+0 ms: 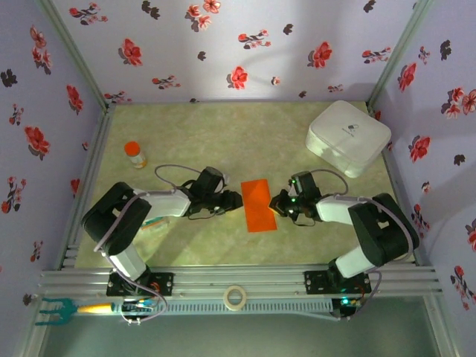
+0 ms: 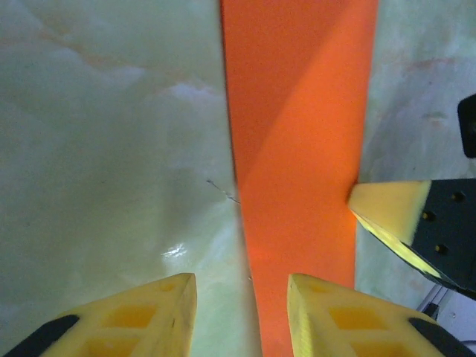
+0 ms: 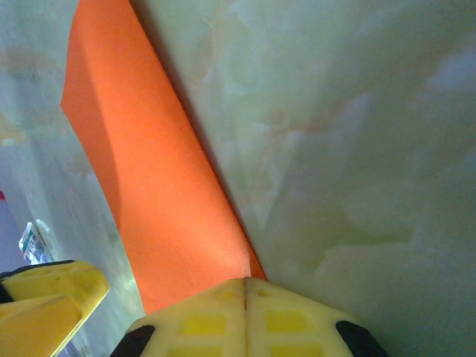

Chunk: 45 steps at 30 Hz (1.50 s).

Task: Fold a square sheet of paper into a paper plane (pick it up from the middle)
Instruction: Third fold the triangle at the center of the table.

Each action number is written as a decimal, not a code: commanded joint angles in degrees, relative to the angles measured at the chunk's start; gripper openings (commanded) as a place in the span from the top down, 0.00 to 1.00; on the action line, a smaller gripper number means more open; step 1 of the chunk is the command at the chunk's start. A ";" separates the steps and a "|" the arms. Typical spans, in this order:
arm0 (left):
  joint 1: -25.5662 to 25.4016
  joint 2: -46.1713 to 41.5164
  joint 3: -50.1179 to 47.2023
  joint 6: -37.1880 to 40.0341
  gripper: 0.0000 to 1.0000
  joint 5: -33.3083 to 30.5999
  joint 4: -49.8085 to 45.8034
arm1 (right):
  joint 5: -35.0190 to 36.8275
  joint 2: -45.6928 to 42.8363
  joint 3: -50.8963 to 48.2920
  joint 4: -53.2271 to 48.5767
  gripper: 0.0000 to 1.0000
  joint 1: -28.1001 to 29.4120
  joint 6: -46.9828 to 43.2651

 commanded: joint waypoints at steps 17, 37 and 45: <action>-1.77 7.31 2.15 -6.45 0.73 4.76 7.78 | 1.85 -0.26 -2.57 -0.74 0.93 0.50 3.22; -2.22 4.75 1.47 -6.61 0.73 2.64 6.23 | 1.67 -0.46 -2.76 0.85 0.92 1.06 4.58; -2.52 0.90 1.76 -7.86 0.68 -0.77 -1.69 | 1.85 0.22 -3.00 2.10 0.92 1.18 5.67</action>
